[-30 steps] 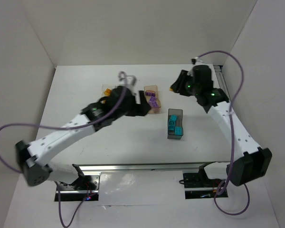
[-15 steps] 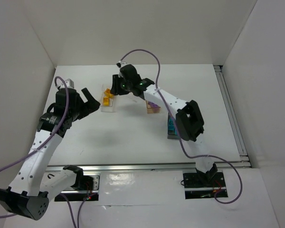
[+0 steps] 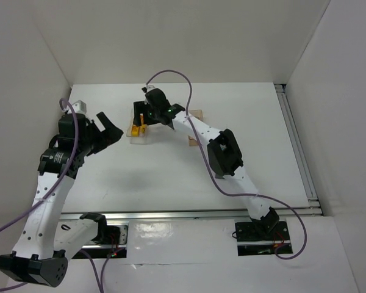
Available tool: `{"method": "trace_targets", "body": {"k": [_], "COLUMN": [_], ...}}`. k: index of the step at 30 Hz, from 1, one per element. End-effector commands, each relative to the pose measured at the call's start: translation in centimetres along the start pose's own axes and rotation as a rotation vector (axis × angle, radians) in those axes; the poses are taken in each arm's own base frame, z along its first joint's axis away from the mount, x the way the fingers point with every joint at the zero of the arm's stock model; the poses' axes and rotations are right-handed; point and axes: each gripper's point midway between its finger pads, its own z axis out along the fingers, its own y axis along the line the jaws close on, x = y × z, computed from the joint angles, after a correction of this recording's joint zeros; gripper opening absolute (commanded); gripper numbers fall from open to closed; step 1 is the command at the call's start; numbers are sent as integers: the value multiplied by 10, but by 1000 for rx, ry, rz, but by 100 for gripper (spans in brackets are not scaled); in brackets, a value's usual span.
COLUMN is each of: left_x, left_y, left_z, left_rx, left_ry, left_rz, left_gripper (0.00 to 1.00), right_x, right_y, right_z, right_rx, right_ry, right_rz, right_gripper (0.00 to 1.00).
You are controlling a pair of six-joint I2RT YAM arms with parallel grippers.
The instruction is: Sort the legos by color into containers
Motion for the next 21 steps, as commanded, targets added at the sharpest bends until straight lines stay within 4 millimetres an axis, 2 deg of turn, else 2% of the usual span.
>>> {"method": "trace_targets", "body": {"k": [1,2,3,5,6,8,9,11,13,14,15,16,17,18,21], "left_x": [-8,-4,-4,0,0,-2,-1,0,0,-1,0,-2,-6,-6,-7], "left_y": [-7,-4,-4,-2,-2,0,1,0,1,-2,-2,-5,-6,-6,-7], "left_z": [-9,-6,-4,-2,-2,-2,1,1,1,1,3,3,1,1,4], "left_rx": [41,34,35,29,29,23,17,26,27,42,37,53,60,60,60], "left_ry": [-18,-7,-9,0,0,-4,5,11,12,11,18,14,5,5,5], "left_rz": [22,22,22,22,22,17,17,26,21,22,21,22,17,17,17], "left_gripper": [100,100,100,100,100,100,100,100,100,100,100,100,100,100,100], "right_x": [-52,-55,-64,-74,-76,-72,-63,-58,-37,-27,-8,4,22,27,46], "right_y": [27,26,29,22,7,-10,-28,-60,-106,-119,-135,-152,-163,-167,-174], "right_z": [-41,-50,-71,-96,-126,-157,-189,-223,-275,-291,-307,-332,-353,-356,-384], "right_rx": [-29,-14,21,80,168,258,343,463,657,713,784,849,894,913,930], "right_ry": [-120,-129,-164,-218,-253,-287,-309,-360,-388,-388,-349,-367,-333,-316,-310], "right_rz": [-61,-60,-62,-57,-49,-27,-11,41,112,132,139,173,175,181,200], "right_gripper": [81,82,82,86,91,98,100,100,100,100,100,100,100,100,100]}}
